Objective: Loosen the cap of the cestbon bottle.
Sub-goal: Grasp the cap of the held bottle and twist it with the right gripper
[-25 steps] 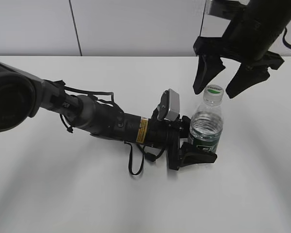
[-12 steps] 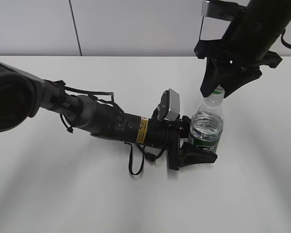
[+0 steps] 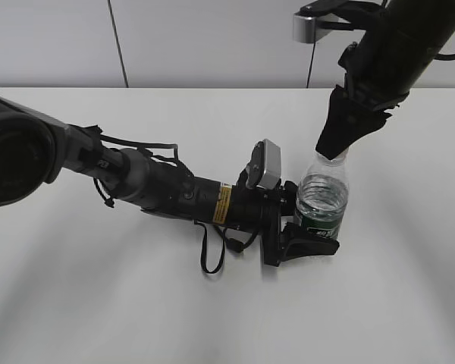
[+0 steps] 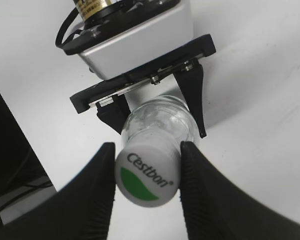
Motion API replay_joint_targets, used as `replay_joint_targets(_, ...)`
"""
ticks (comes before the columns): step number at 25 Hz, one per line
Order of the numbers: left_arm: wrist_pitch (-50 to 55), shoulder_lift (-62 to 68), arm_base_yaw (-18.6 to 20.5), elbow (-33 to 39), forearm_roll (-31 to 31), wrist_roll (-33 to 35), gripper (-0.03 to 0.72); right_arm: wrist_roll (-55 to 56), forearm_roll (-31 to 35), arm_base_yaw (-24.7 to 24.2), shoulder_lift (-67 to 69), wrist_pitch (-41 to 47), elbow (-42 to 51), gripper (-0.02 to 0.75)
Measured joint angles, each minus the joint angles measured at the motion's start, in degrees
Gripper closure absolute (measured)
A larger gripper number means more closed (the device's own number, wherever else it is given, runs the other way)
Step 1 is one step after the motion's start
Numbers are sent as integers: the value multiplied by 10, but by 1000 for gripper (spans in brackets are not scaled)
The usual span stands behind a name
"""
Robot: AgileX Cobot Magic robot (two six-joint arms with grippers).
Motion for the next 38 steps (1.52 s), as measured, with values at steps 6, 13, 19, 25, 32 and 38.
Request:
replay_joint_targets(6, 0, 0, 0, 0, 0, -2, 153, -46, 6, 0, -1, 0, -1, 435)
replay_joint_targets(13, -1, 0, 0, 0, 0, -4, 153, -48, 16, 0, 0, 1, -1, 328)
replay_joint_targets(19, -1, 0, 0, 0, 0, -4, 153, -23, 20, 0, 0, -2, -1, 249)
replay_joint_targets(25, -1, 0, 0, 0, 0, -4, 153, 111, 20, 0, -1, -28, -1, 203)
replay_joint_targets(32, 0, 0, 0, 0, 0, -4, 153, 295, 14, 0, -2, -32, -1, 199)
replay_joint_targets(38, 0, 0, 0, 0, 0, -4, 153, 408, 13, 0, -2, -8, -1, 200)
